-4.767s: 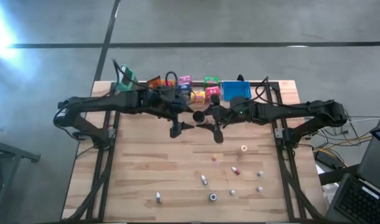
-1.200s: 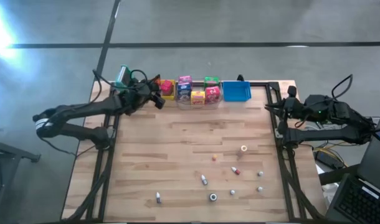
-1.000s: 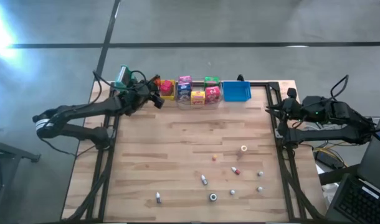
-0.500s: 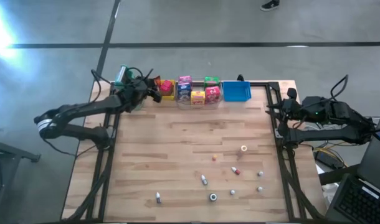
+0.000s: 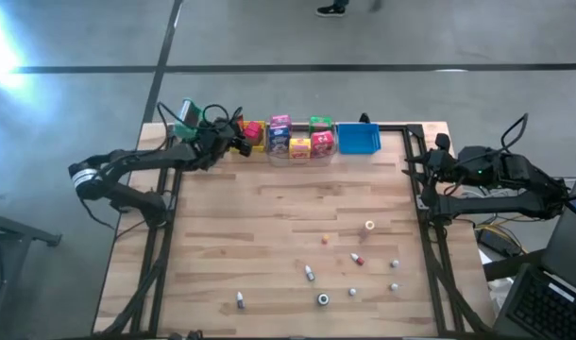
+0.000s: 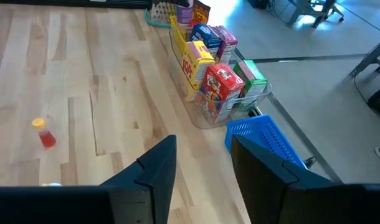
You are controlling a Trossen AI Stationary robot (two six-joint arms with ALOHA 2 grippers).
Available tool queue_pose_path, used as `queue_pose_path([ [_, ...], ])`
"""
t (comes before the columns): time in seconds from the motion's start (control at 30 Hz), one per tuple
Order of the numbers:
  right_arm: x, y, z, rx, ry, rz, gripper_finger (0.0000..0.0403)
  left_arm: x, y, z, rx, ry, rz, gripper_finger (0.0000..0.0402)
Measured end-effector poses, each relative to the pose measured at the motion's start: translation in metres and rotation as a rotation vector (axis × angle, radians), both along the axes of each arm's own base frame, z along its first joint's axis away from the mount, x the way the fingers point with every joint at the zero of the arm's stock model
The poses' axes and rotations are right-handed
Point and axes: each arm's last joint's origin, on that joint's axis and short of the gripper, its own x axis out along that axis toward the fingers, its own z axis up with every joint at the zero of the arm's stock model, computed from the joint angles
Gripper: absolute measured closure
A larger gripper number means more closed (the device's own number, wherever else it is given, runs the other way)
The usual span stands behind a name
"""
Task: Pick & Place Kitchen Items
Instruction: Put the violet seasoning bottle into the yellow bin
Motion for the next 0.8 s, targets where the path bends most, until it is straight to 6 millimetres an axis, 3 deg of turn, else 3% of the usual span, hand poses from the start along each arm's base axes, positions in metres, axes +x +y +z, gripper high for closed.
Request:
queue_pose_path([
  [0.37,0.002,0.000,-0.005,-0.006,0.023,0.003,0.0220,0.009,0.008,-0.025,-0.059,0.028,0.052,0.0172],
  [0.8,0.006,-0.001,-0.015,-0.003,0.056,0.003,0.0193,0.026,0.024,-0.039,-0.094,0.046,0.070,0.0166],
])
